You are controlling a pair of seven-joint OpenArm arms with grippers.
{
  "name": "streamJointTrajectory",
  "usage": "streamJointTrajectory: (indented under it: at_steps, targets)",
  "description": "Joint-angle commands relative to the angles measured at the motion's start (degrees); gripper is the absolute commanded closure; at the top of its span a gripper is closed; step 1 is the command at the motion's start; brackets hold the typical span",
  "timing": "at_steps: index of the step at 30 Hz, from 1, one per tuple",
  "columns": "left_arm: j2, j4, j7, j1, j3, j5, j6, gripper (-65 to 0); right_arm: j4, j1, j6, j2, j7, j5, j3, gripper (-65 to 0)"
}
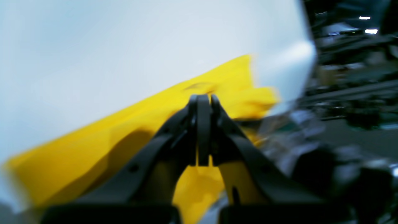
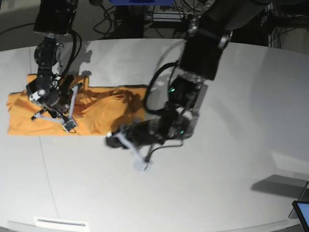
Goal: Fold the T-shirt properly
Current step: 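Press the folded shirt flat with the left gripper, then withdraw the left gripper and lift the right gripper holding the shirt end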
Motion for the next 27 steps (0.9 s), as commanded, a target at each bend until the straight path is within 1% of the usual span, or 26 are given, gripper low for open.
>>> streamJointTrajectory:
  at_steps: [1, 4, 5, 6, 9, 11, 12, 16, 21, 27]
  targets:
    - [0.3, 1.0, -0.9, -1.8, 0.1, -1.3, -0.4, 0.0, 0.3, 0.1, 0.5, 0.4, -2.1, -1.0, 0.1, -0.7]
    - [-1.6, 1.0, -0.8, -1.2, 0.0, -1.3, -0.4, 0.0, 0.4, 0.1, 0.5, 0.4, -2.1, -1.0, 0.0, -1.2]
    - [-2.7, 1.0, -0.8, -1.1, 0.0, -1.3, -0.4, 0.0, 0.8, 0.1, 0.5, 0.4, -2.1, -1.0, 0.0, -2.5]
    - [-3.6, 1.0, -0.8, -1.1, 0.0, -1.3, -0.4, 0.0, 1.7, 0.1, 0.5, 0.4, -1.9, -1.0, 0.0, -4.5]
    - [-6.0, 1.0, -0.8, -1.1, 0.0, -1.5, -0.4, 0.0, 4.8, 0.0, 0.5, 0.4, -1.8, -1.0, -0.1, -13.3]
    - [-7.5, 1.1, -0.8, -1.1, 0.0, -1.6, -0.4, 0.0, 6.8, 0.1, 0.5, 0.6, -1.7, -1.0, -0.1, -17.8]
    - [-8.2, 1.1, -0.8, -1.1, 0.0, -1.6, -0.4, 0.0, 8.0, 0.1, 0.5, 0.6, -1.7, -1.0, -0.1, -19.0]
    - [-10.7, 1.4, -0.8, -1.1, -0.4, -1.7, -0.4, 0.0, 12.0, 0.3, 0.5, 2.2, -1.7, -1.0, -0.2, -19.4]
    - [-14.0, 6.2, -0.8, -0.3, -0.5, -1.7, -0.4, 0.0, 16.0, 0.6, 0.5, 3.2, -1.7, -1.0, -0.4, -19.2]
    - [-17.5, 11.8, -0.8, 0.8, -0.7, -1.7, -0.4, 0.0, 19.6, -1.2, 0.5, 3.4, -2.1, -1.0, -8.3, -19.0]
